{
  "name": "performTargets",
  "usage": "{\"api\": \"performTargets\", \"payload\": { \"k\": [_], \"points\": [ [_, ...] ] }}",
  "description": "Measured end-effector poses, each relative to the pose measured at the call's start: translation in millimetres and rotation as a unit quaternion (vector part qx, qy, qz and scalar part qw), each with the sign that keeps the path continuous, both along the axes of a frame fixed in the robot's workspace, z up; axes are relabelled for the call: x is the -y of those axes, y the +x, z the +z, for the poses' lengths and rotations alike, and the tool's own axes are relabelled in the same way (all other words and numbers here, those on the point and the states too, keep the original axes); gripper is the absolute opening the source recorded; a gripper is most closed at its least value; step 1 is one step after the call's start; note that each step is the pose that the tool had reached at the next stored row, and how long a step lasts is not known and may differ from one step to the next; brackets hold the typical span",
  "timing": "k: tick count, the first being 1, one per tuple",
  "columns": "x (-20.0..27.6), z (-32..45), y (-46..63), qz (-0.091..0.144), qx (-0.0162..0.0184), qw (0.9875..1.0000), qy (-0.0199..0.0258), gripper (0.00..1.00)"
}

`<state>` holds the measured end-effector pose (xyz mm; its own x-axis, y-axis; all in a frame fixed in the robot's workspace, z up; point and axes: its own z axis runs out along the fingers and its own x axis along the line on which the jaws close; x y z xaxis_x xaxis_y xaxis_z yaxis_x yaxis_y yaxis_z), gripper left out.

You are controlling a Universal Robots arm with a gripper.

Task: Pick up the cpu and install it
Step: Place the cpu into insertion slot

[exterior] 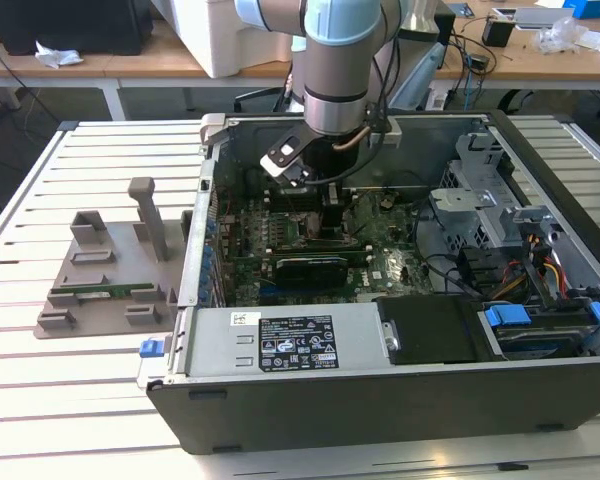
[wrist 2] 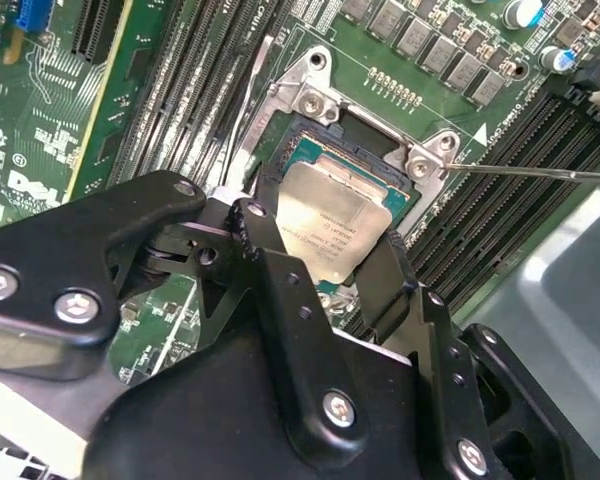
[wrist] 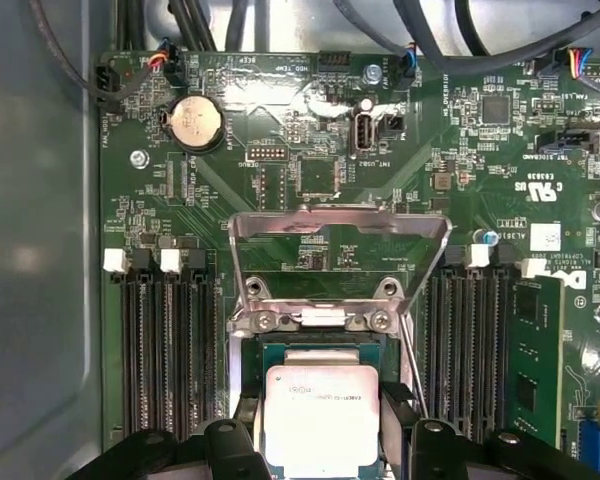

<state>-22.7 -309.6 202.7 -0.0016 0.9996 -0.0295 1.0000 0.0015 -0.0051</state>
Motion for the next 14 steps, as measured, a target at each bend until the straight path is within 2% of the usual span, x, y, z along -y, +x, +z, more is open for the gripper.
{"api": "performTargets", "payload": {
  "k": [5, 10, 14],
  "points": [
    [-0.1, -2.1, -0.1, 0.011, 0.0001, 0.9999, -0.0002, 0.55],
    [0.1, -5.4, -0.5, -0.007, -0.0001, 1.0000, -0.0004, 0.55],
    [0.0, -6.5, -0.5, -0.006, 0.0000, 1.0000, -0.0011, 0.55]
  ]
}}
